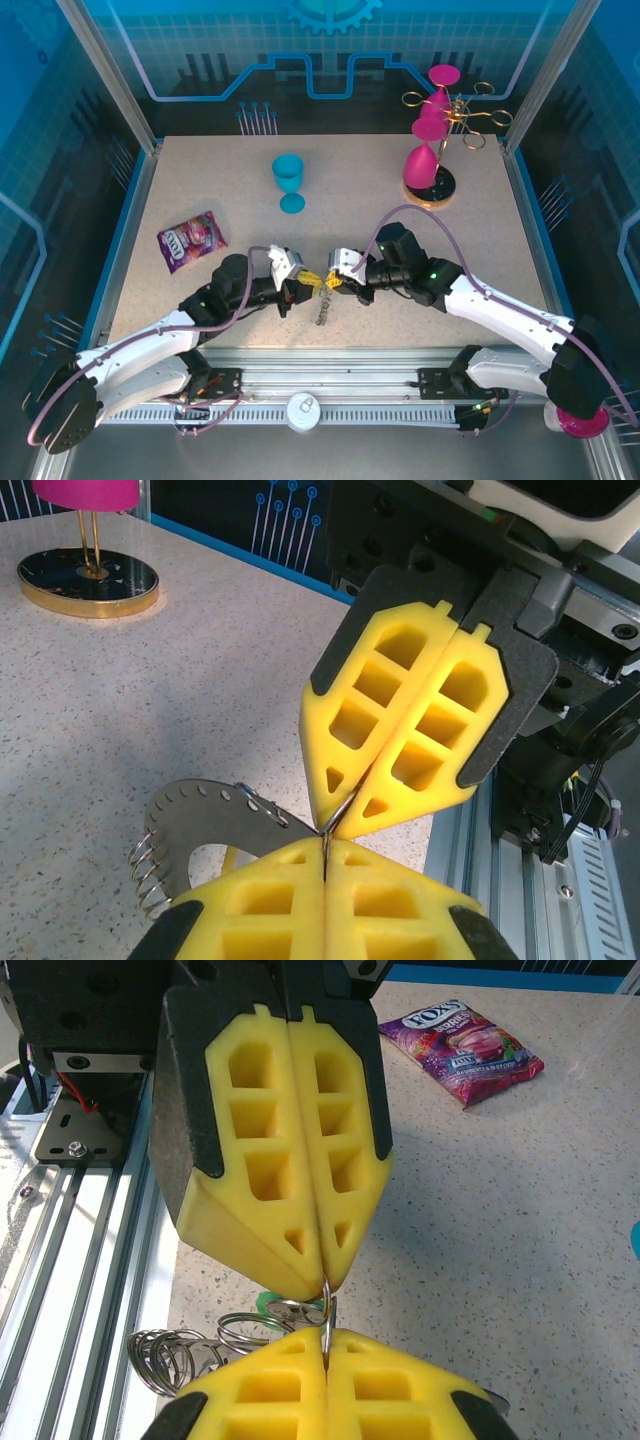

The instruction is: Put the keys on the keyring

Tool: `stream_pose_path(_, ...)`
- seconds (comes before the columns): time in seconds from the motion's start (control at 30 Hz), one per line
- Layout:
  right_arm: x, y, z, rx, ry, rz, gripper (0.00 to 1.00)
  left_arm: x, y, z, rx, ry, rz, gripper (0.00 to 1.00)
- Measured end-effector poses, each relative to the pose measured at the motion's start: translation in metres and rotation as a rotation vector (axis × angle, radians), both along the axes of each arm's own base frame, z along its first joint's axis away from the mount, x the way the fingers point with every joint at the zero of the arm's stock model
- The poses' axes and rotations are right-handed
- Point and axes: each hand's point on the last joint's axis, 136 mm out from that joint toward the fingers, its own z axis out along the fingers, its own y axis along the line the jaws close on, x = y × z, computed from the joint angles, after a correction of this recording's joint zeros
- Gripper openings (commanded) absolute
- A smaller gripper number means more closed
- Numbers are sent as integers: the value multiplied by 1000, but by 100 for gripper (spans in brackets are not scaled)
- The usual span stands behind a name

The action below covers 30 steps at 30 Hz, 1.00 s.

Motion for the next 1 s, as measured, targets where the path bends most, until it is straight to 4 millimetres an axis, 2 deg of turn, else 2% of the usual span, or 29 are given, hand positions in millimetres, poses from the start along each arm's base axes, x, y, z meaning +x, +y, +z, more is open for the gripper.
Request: stream_pose_path(1.0, -1, 2, 3, 15, -21, -4, 0, 6, 5, -2, -74, 128, 26, 0)
